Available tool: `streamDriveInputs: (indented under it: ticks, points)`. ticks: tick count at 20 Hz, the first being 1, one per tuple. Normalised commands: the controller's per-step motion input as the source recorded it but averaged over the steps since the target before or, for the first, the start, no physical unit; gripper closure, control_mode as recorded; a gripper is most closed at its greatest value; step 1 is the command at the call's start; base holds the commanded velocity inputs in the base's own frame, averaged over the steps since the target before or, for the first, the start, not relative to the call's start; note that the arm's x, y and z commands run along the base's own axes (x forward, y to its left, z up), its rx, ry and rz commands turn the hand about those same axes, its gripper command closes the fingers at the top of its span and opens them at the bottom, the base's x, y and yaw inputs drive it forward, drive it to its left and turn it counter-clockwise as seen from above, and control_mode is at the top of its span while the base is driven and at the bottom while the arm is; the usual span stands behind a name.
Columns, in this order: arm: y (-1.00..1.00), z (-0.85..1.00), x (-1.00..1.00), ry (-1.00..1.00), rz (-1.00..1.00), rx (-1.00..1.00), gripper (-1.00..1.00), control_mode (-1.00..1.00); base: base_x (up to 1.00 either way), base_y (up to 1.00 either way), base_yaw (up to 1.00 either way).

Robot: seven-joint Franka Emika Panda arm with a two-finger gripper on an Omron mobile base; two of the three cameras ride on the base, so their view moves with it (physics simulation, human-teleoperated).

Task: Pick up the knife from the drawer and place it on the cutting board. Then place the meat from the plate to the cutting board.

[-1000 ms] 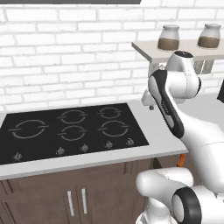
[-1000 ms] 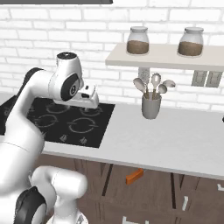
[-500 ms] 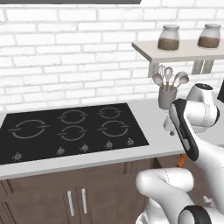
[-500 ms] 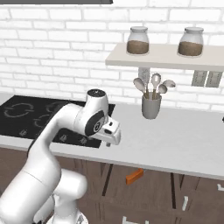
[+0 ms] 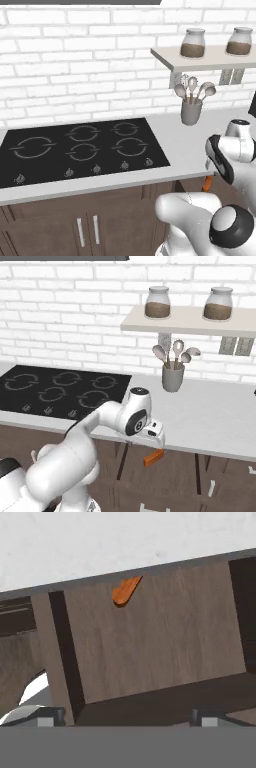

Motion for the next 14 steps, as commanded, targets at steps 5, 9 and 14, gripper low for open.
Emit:
streamDriveInputs:
  ticks: [5, 9, 14]
  points:
    - [-0.31, -0.56, -0.18, 0.02, 0.00, 0.04, -1.00, -1.00, 0.00, 0.00, 0.00]
    - [0.00, -0.72, -0.06, 0.00, 0.00, 0.02, -1.00, -1.00, 0.00, 0.00, 0.00]
    - [0.12, -0.76, -0.04, 0.00, 0.00, 0.01, -1.00, -1.00, 0.00, 0.00, 0.00]
